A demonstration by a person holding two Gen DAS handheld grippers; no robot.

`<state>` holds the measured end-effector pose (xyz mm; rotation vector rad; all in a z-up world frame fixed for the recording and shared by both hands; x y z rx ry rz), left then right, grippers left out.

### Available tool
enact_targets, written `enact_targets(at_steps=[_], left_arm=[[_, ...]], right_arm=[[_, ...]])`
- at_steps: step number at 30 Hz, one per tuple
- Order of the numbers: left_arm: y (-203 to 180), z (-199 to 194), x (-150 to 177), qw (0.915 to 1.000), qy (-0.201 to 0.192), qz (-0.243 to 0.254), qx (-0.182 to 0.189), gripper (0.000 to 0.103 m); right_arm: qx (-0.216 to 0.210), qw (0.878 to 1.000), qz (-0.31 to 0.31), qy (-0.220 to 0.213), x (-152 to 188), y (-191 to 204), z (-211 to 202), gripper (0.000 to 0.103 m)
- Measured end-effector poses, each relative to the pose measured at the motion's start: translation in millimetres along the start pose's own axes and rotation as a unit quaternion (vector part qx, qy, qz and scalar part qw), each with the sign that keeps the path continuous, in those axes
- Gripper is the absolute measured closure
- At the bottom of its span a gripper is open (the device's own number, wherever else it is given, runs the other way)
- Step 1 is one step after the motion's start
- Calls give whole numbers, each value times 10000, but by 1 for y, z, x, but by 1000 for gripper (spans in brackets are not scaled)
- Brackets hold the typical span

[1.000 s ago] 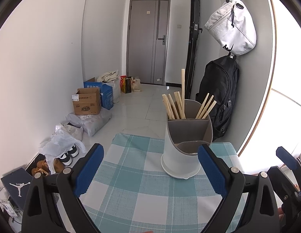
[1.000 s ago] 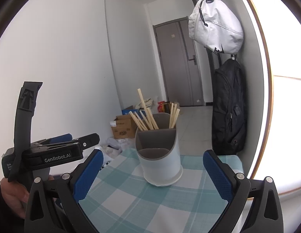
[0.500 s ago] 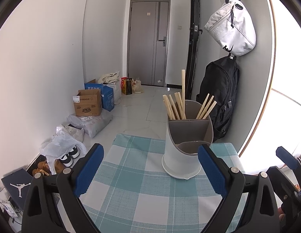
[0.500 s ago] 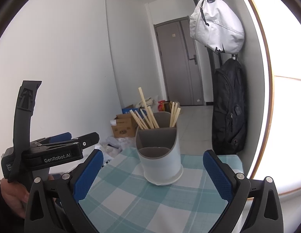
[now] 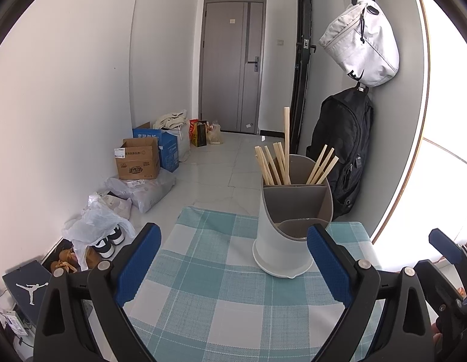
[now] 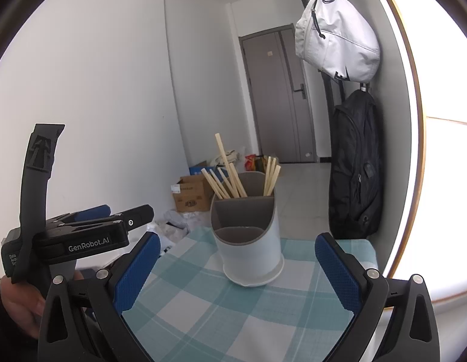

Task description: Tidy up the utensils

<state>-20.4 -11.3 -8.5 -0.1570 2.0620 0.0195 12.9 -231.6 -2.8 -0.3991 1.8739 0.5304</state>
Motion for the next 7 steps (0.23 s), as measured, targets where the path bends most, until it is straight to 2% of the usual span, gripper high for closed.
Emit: enact_targets(at_steps=[7], left_arm=[[-4, 0, 0, 9999, -88, 115, 0, 8]], right_arm=[[-26, 10000, 23, 26, 2, 0, 2, 0]])
Point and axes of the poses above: each gripper's, at about its wrist camera, not at the fingertips, and z roughly the way its jaws point, y to its left, x to its underside, the point moved 1 cm from there along z, roughly the way its jaws point, and after that the axes turned 2 degrees about -x, right-handed, at the moved point
